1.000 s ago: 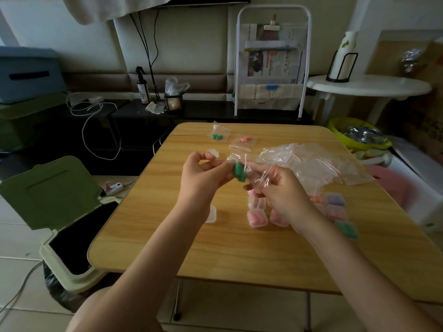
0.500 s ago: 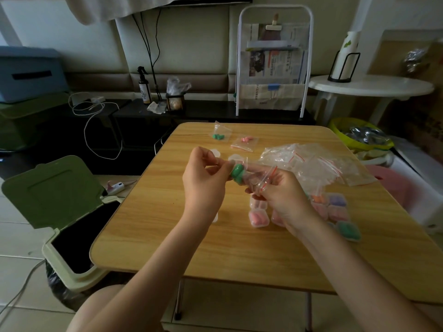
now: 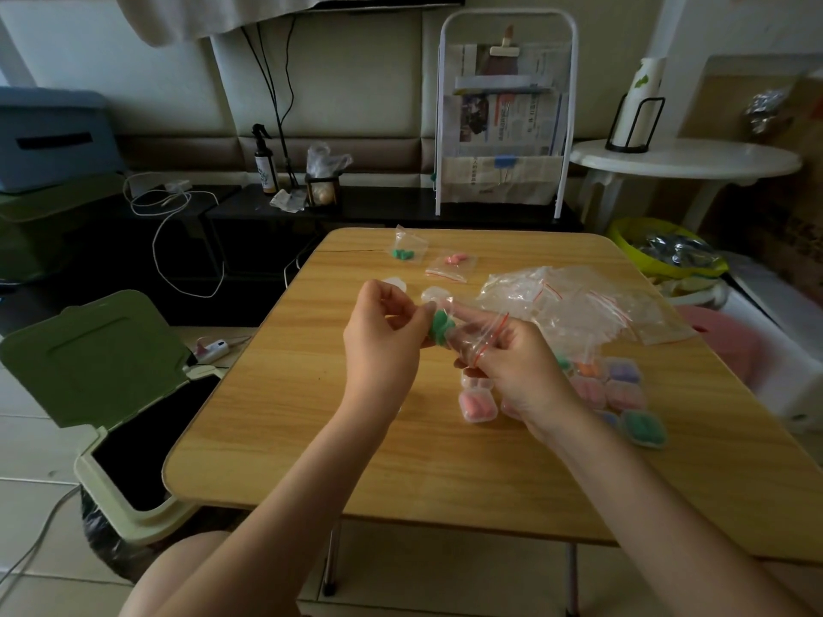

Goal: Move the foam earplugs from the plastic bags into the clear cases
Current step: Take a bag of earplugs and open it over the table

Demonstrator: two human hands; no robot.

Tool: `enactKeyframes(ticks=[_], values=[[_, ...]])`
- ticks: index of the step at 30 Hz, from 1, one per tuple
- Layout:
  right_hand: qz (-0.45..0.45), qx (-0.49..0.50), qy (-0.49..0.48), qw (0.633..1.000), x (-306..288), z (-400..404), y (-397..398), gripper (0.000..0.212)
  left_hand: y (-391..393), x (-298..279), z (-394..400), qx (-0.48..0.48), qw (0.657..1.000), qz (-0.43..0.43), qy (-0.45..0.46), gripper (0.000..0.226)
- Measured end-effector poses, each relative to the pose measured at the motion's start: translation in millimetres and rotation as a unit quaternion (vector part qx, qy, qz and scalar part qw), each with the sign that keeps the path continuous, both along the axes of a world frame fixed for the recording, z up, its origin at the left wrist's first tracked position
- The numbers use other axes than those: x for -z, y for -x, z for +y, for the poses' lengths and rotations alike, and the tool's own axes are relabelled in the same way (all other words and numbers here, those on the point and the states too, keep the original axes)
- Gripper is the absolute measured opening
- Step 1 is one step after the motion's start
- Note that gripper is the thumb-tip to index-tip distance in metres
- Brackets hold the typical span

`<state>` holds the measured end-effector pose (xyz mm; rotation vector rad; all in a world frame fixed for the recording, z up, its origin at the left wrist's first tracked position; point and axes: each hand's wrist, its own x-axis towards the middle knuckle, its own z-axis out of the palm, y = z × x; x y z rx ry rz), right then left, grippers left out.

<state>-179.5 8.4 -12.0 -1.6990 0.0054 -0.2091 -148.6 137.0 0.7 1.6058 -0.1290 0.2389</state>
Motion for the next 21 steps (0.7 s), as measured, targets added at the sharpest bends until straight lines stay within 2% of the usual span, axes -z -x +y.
enactKeyframes(ticks=[6, 9, 12, 15, 21], values=[[-0.006, 0.028, -0.013, 1.000, -2.2, 3.0, 4.5, 0.015, 2.2, 1.2, -1.1, -0.033, 0.996, -0.062, -0.049, 0.016], [-0.027, 0.040, -0.024, 0.999, -4.3, 2.0, 3.8, 0.015, 1.1, 0.7, -1.5, -0.007, 0.999, -0.030, -0.040, 0.011], [-0.010, 0.045, -0.029, 0.999, -3.5, -0.1, 3.0, 0.014, -4.3, 3.7, -1.7, 0.036, 0.996, 0.022, -0.076, 0.011], [0.008, 0.033, -0.026, 0.999, -1.3, -0.5, 0.8, 0.014, -6.0, 5.8, -2.2, 0.035, 0.994, 0.015, -0.103, 0.015], [0.020, 0.046, -0.032, 0.998, -0.7, -2.1, -1.8, 0.022, -7.4, 3.8, -0.6, 0.014, 0.998, 0.015, -0.059, 0.015]])
